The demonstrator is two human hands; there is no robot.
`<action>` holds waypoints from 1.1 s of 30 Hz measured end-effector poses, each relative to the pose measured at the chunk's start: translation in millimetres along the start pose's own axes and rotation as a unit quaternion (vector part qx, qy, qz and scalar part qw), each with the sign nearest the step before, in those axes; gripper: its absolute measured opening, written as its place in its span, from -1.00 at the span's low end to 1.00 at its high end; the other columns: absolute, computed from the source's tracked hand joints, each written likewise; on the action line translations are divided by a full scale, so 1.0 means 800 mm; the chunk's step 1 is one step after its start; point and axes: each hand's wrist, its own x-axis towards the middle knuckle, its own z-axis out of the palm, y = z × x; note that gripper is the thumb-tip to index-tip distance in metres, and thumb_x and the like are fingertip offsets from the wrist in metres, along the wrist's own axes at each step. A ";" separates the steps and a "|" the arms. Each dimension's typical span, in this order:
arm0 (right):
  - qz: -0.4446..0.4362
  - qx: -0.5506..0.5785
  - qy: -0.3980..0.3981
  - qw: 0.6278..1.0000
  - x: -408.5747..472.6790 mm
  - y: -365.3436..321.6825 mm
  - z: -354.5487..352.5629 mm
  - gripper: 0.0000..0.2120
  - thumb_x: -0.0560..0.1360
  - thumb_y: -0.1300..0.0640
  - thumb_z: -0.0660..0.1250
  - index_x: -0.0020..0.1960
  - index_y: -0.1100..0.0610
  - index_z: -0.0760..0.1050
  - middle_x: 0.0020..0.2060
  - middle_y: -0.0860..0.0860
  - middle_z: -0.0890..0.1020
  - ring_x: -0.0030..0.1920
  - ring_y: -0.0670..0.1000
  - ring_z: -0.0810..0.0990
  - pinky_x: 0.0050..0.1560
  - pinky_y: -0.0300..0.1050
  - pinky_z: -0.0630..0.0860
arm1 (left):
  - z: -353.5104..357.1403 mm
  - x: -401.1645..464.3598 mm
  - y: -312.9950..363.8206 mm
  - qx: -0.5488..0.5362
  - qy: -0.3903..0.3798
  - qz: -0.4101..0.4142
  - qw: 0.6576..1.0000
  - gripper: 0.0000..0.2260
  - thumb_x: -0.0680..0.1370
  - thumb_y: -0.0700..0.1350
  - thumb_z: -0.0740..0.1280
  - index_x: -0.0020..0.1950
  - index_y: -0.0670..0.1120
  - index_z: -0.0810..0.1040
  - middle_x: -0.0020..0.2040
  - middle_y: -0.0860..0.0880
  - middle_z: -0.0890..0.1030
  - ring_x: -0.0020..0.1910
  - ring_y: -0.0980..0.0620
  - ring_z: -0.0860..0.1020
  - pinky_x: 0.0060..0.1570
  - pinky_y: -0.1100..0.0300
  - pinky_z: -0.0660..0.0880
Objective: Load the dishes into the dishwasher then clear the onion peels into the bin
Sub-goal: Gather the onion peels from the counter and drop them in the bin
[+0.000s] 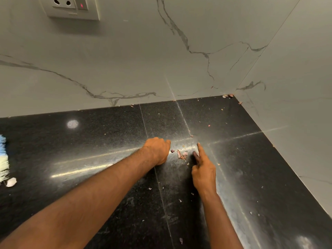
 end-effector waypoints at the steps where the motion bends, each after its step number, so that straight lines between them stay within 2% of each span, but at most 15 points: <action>1: -0.009 0.029 0.014 0.999 0.000 0.002 -0.003 -0.25 0.55 0.45 0.34 0.57 -0.15 0.37 0.25 -0.07 0.67 0.08 -0.22 0.66 0.21 -0.35 0.51 | 0.000 0.000 0.001 0.001 -0.003 0.001 1.000 -0.68 0.69 -0.08 0.24 0.41 -0.14 0.36 0.24 -0.17 0.59 0.21 -0.17 0.56 0.05 -0.02 0.49; 3: -0.024 0.048 0.068 0.996 0.004 0.003 -0.014 -0.51 0.57 0.28 0.45 0.41 -0.11 0.57 0.08 -0.12 0.72 0.01 -0.33 0.66 0.16 -0.36 0.58 | 0.000 0.000 0.000 0.002 -0.004 0.002 1.000 -0.67 0.68 -0.08 0.26 0.42 -0.14 0.35 0.24 -0.17 0.59 0.21 -0.16 0.56 0.09 -0.03 0.50; 6: -0.030 -0.032 0.136 0.990 0.019 0.015 -0.029 -0.67 0.63 0.19 0.37 0.36 0.00 0.61 0.17 0.02 0.72 0.14 -0.02 0.69 0.29 0.06 0.61 | -0.001 -0.001 0.000 0.005 -0.004 0.005 1.000 -0.65 0.68 -0.08 0.27 0.43 -0.15 0.34 0.22 -0.16 0.59 0.20 -0.15 0.56 0.08 -0.02 0.51; 8: 0.042 -0.167 0.103 0.980 0.025 0.025 -0.030 -0.52 0.65 0.23 0.25 0.57 0.17 0.37 0.49 0.20 0.47 0.51 0.18 0.42 0.56 0.14 0.33 | 0.000 -0.001 0.000 0.008 -0.003 0.006 1.000 -0.66 0.69 -0.08 0.26 0.43 -0.15 0.35 0.22 -0.16 0.59 0.20 -0.15 0.56 0.08 -0.02 0.51; 10: 0.105 -0.244 0.036 0.963 0.021 0.026 -0.026 -0.39 0.64 0.30 0.16 0.65 0.27 0.08 0.64 0.27 0.15 0.66 0.23 0.07 0.65 0.14 0.04 | -0.002 -0.001 0.001 0.010 -0.003 0.005 1.000 -0.67 0.69 -0.08 0.25 0.42 -0.15 0.35 0.22 -0.17 0.59 0.20 -0.16 0.56 0.06 -0.02 0.50; 12: 0.061 -0.179 -0.024 0.982 0.008 0.020 -0.020 -0.39 0.63 0.37 0.13 0.65 0.21 0.11 0.60 0.11 0.25 0.60 0.08 0.19 0.60 -0.04 0.07 | -0.003 -0.001 0.002 0.011 -0.005 0.006 1.000 -0.67 0.69 -0.09 0.25 0.42 -0.16 0.35 0.22 -0.17 0.59 0.20 -0.16 0.56 0.07 -0.02 0.51; 14: -0.009 -0.047 -0.069 0.996 -0.010 0.009 -0.017 -0.39 0.63 0.38 0.16 0.63 0.03 0.28 0.43 -0.08 0.48 0.30 -0.14 0.45 0.39 -0.21 0.30 | -0.004 -0.001 0.003 0.011 -0.008 0.007 1.000 -0.66 0.68 -0.10 0.26 0.43 -0.15 0.35 0.22 -0.16 0.59 0.20 -0.15 0.56 0.09 -0.02 0.52; 16: -0.030 0.003 -0.006 1.000 -0.017 0.012 -0.017 -0.42 0.62 0.35 0.24 0.57 -0.05 0.39 0.39 -0.04 0.57 0.17 -0.10 0.57 0.31 -0.14 0.46 | -0.004 -0.001 0.003 0.010 -0.011 0.005 1.000 -0.66 0.68 -0.11 0.26 0.43 -0.15 0.35 0.22 -0.16 0.59 0.20 -0.15 0.56 0.10 -0.03 0.52; 17: -0.027 -0.024 0.048 0.998 -0.013 0.019 -0.015 -0.44 0.61 0.32 0.27 0.57 0.00 0.39 0.45 0.03 0.53 0.30 -0.01 0.57 0.42 -0.04 0.44 | -0.004 -0.001 0.002 0.010 -0.012 0.005 1.000 -0.66 0.68 -0.11 0.25 0.43 -0.15 0.35 0.21 -0.16 0.59 0.19 -0.15 0.56 0.10 -0.03 0.53; 19: 0.035 -0.141 0.082 0.986 -0.002 0.030 -0.012 -0.41 0.64 0.22 0.26 0.64 0.15 0.23 0.62 0.16 0.26 0.63 0.15 0.21 0.64 0.11 0.13 | -0.004 -0.002 0.001 0.009 -0.013 0.006 1.000 -0.66 0.69 -0.10 0.25 0.44 -0.15 0.34 0.21 -0.16 0.59 0.18 -0.14 0.56 0.09 -0.03 0.52; 21: 0.069 -0.202 0.017 0.977 0.000 0.036 -0.008 -0.36 0.69 0.12 0.19 0.68 0.22 0.02 0.67 0.20 0.03 0.68 0.16 -0.07 0.66 0.07 -0.12 | -0.005 -0.003 0.002 0.007 -0.013 0.005 1.000 -0.67 0.69 -0.10 0.24 0.44 -0.15 0.34 0.22 -0.16 0.59 0.19 -0.14 0.55 0.09 -0.02 0.52; 25: -0.058 -0.016 -0.068 0.996 -0.016 0.020 -0.007 -0.48 0.67 0.23 0.25 0.61 -0.01 0.33 0.55 -0.09 0.39 0.54 -0.18 0.30 0.51 -0.37 0.15 | -0.005 -0.004 0.006 0.009 -0.015 0.003 1.000 -0.69 0.67 -0.12 0.25 0.41 -0.15 0.36 0.20 -0.15 0.59 0.18 -0.14 0.56 0.11 -0.03 0.53; 28: -0.037 -0.062 -0.006 0.997 0.013 0.019 -0.008 -0.44 0.65 0.25 0.25 0.63 0.03 0.30 0.62 -0.01 0.28 0.63 -0.06 0.19 0.62 -0.13 0.10 | -0.007 -0.001 0.004 0.008 -0.021 0.002 1.000 -0.67 0.67 -0.11 0.27 0.41 -0.15 0.36 0.21 -0.15 0.59 0.18 -0.13 0.56 0.10 -0.03 0.53; 30: -0.027 -0.145 -0.072 0.986 0.030 0.015 -0.007 -0.42 0.66 0.26 0.21 0.66 0.11 0.20 0.66 0.07 0.16 0.67 0.04 0.06 0.63 -0.09 -0.02 | -0.007 0.001 0.003 0.009 -0.026 0.002 1.000 -0.65 0.67 -0.08 0.27 0.43 -0.14 0.36 0.24 -0.16 0.59 0.22 -0.15 0.56 0.10 -0.03 0.52; 33: -0.067 -0.072 -0.095 0.991 0.038 -0.002 -0.007 -0.47 0.60 0.36 0.26 0.50 0.01 0.49 0.41 0.00 0.57 0.37 -0.10 0.52 0.39 -0.41 0.32 | -0.009 0.003 0.002 0.023 -0.031 0.002 0.999 -0.60 0.66 -0.01 0.31 0.44 -0.13 0.36 0.28 -0.15 0.59 0.26 -0.16 0.56 0.12 -0.03 0.52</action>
